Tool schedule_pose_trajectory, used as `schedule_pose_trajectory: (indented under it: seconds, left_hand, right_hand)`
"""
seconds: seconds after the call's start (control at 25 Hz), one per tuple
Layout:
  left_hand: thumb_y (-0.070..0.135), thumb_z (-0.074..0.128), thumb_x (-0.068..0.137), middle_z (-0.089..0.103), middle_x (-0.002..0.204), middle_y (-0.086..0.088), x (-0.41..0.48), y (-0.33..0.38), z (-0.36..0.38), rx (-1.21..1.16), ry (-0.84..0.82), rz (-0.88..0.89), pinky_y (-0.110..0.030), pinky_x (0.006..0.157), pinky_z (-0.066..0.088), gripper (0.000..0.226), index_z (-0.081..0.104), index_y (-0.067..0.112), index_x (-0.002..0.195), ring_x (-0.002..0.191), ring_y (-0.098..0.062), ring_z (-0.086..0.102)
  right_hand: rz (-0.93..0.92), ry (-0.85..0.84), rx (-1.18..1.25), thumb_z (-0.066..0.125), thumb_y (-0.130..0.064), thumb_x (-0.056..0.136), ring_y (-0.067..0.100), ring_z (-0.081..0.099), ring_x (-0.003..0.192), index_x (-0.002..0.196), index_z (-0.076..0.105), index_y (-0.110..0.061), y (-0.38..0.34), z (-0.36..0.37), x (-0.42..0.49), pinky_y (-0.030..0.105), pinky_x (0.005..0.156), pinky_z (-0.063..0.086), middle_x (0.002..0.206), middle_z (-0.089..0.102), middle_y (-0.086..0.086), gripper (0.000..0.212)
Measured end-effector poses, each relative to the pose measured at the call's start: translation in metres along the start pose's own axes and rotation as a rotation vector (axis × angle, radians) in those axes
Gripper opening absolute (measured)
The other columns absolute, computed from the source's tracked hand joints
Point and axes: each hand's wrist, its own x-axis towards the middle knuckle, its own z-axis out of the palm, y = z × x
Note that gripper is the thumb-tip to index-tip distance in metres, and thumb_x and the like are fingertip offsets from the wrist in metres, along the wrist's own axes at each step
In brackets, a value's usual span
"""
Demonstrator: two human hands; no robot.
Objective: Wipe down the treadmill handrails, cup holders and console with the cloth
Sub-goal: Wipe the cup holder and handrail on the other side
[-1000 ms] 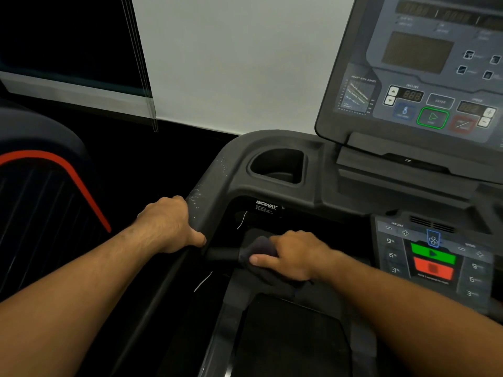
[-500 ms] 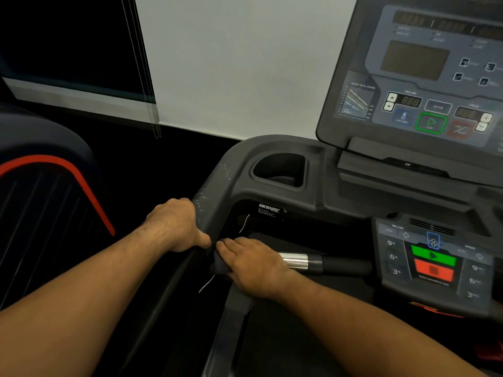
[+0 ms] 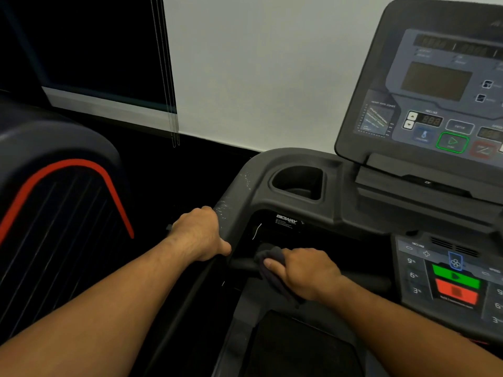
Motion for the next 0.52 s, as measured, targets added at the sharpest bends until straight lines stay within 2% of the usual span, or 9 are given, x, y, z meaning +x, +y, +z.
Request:
schedule_pose_trajectory:
  seconds: [0.16,0.24,0.36,0.44,0.52]
  left_hand:
    - [0.054,0.08,0.067,0.061,0.109,-0.005,0.002,0.0,-0.001,0.02,0.006,0.004,-0.03,0.062,0.042,0.079,0.046,0.01,0.124,0.082,-0.02,0.051]
    - [0.055,0.079,0.067,0.06,0.111,-0.006,0.003,0.0,0.002,0.038,0.021,0.006,-0.03,0.062,0.042,0.081,0.045,0.01,0.125,0.086,-0.02,0.055]
    - [0.055,0.079,0.069,0.06,0.111,-0.005,0.005,-0.004,0.004,0.029,0.033,0.01,-0.028,0.059,0.041,0.08,0.044,0.011,0.126,0.089,-0.02,0.059]
    - [0.054,0.078,0.07,0.059,0.104,-0.003,0.006,-0.006,0.005,-0.004,-0.001,0.022,-0.025,0.052,0.039,0.08,0.042,0.011,0.127,0.08,-0.018,0.057]
    - [0.052,0.078,0.071,0.057,0.098,-0.002,0.005,-0.004,0.004,-0.015,-0.034,0.016,-0.024,0.048,0.036,0.08,0.041,0.011,0.128,0.074,-0.016,0.054]
  right_hand:
    - [-0.007,0.199,-0.044,0.026,-0.057,0.097,0.029,0.057,0.104,0.122,0.053,-0.021,-0.063,0.02,0.027,0.041,0.083,0.044,0.116,0.063,0.006,0.051]
    - [-0.165,0.232,-0.007,0.035,-0.044,0.095,0.027,0.058,0.105,0.129,0.052,-0.017,-0.062,0.023,0.024,0.041,0.086,0.048,0.12,0.062,0.005,0.047]
    - [-0.44,0.325,-0.012,0.042,-0.032,0.08,0.019,0.061,0.113,0.132,0.057,-0.018,-0.028,0.029,0.006,0.031,0.096,0.05,0.129,0.063,0.001,0.056]
    - [-0.373,0.259,0.233,0.048,-0.025,0.079,0.013,0.058,0.115,0.128,0.06,-0.022,-0.001,0.03,-0.004,0.029,0.101,0.047,0.127,0.064,-0.002,0.051]
    - [-0.088,0.248,0.515,0.052,-0.026,0.091,0.01,0.062,0.105,0.114,0.064,-0.027,0.019,0.024,-0.007,0.03,0.091,0.049,0.112,0.07,-0.007,0.026]
